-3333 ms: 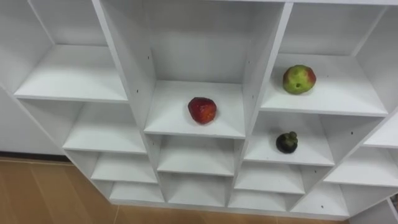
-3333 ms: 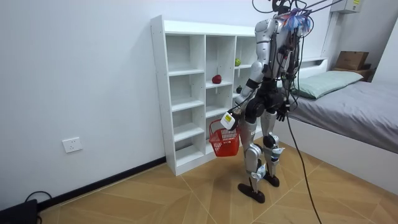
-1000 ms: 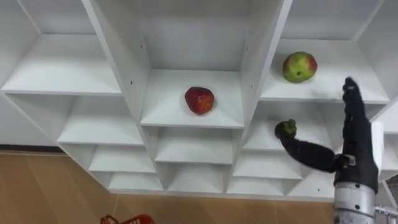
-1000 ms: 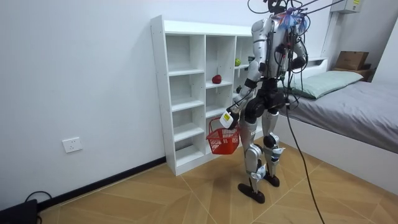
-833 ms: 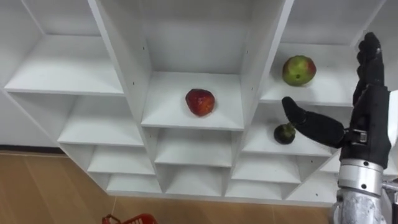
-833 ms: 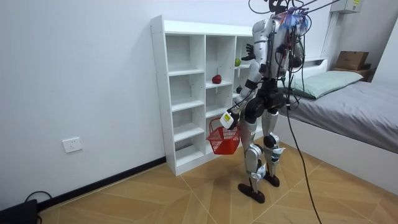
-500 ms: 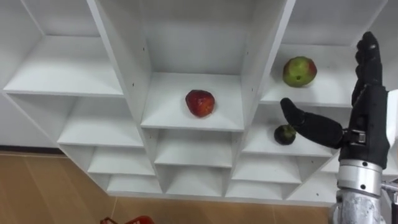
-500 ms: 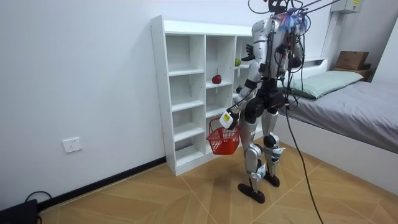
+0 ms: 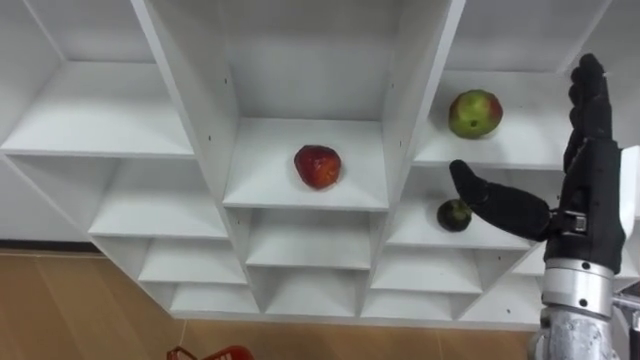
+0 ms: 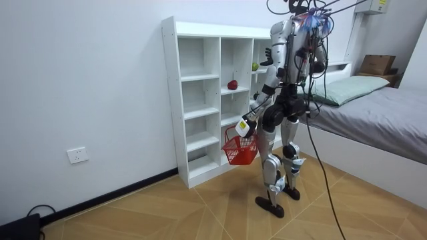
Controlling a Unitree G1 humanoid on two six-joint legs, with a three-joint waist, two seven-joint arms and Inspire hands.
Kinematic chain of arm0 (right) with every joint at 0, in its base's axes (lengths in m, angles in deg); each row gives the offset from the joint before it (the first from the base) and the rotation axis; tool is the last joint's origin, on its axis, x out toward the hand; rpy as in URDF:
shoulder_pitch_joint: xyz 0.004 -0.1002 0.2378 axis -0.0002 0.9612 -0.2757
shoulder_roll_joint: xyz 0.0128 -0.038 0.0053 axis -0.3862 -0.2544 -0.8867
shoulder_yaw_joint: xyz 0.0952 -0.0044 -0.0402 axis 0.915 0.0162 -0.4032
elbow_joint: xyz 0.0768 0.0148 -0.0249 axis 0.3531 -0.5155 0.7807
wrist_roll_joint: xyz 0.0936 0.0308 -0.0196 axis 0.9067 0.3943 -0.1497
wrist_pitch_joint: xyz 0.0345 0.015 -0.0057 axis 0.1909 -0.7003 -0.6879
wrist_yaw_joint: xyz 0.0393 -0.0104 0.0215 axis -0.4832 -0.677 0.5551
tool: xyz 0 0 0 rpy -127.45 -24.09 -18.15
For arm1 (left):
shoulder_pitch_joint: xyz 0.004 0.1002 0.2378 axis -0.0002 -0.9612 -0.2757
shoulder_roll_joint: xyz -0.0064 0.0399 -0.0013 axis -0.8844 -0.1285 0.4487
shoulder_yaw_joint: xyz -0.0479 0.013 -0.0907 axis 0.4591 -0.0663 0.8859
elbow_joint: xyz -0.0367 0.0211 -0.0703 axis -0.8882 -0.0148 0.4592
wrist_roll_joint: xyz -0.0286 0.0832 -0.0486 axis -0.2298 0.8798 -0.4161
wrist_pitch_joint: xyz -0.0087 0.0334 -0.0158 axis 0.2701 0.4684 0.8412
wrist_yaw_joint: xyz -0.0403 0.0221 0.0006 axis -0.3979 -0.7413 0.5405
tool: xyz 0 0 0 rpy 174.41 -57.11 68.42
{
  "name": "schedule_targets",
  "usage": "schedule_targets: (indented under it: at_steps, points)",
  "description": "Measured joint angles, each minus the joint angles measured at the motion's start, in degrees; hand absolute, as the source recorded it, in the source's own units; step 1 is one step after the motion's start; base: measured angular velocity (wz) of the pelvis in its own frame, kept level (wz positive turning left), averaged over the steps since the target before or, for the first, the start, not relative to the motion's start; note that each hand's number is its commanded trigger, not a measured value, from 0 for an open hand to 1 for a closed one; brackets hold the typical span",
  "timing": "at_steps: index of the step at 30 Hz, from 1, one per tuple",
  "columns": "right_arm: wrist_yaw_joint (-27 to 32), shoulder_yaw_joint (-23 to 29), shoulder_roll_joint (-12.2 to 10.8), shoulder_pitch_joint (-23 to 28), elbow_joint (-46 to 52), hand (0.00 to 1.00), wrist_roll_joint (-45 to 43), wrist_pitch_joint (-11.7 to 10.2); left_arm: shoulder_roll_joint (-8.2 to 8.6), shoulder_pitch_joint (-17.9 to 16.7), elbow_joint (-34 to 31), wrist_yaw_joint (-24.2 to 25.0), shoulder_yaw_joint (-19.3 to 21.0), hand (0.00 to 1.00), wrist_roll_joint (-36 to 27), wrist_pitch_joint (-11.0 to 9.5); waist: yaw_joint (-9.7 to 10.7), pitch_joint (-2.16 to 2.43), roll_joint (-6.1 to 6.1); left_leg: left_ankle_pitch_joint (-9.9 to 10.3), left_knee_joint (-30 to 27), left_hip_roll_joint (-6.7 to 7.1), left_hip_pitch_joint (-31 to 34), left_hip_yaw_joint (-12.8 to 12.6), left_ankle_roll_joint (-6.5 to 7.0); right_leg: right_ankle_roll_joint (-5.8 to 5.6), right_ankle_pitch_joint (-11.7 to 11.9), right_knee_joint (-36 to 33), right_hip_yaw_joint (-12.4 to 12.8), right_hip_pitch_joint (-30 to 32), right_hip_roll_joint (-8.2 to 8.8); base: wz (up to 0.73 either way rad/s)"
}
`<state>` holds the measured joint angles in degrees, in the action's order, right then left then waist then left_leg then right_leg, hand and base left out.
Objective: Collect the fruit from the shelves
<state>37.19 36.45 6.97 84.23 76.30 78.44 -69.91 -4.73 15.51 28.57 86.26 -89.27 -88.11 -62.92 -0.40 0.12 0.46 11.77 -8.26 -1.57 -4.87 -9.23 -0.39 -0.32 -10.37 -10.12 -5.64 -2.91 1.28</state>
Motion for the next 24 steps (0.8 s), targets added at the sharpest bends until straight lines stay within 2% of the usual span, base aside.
schedule_targets:
  at_steps: [8,17,24]
  points:
    - [-0.1,0.1,0.4,-1.2,0.0,0.0,0.5,0.0,-0.04,0.0,0.0,-0.2,0.0,1.0,0.0,0.5,-0.1,-0.06,0.17,0.0,0.0,-0.25,0.2,0.1,-0.02,0.21,0.1,0.1,-0.2,0.0,-0.24,0.0]
    - [-2.7,0.3,0.5,-4.6,-0.2,0.0,0.4,0.5,-0.67,0.0,-0.2,0.0,0.0,1.0,0.0,1.3,0.1,-0.05,1.72,0.0,0.0,-0.28,0.2,0.2,-0.05,0.26,0.2,0.6,-0.9,0.0,-0.16,0.01]
    - [-5.1,1.0,0.5,-5.7,-2.1,0.0,0.6,0.5,-0.8,0.0,-0.2,0.0,0.0,1.0,0.1,1.8,0.4,-0.18,1.88,0.0,0.0,-0.3,0.2,0.2,-0.05,0.25,0.2,0.5,-1.1,-0.1,-0.1,0.0]
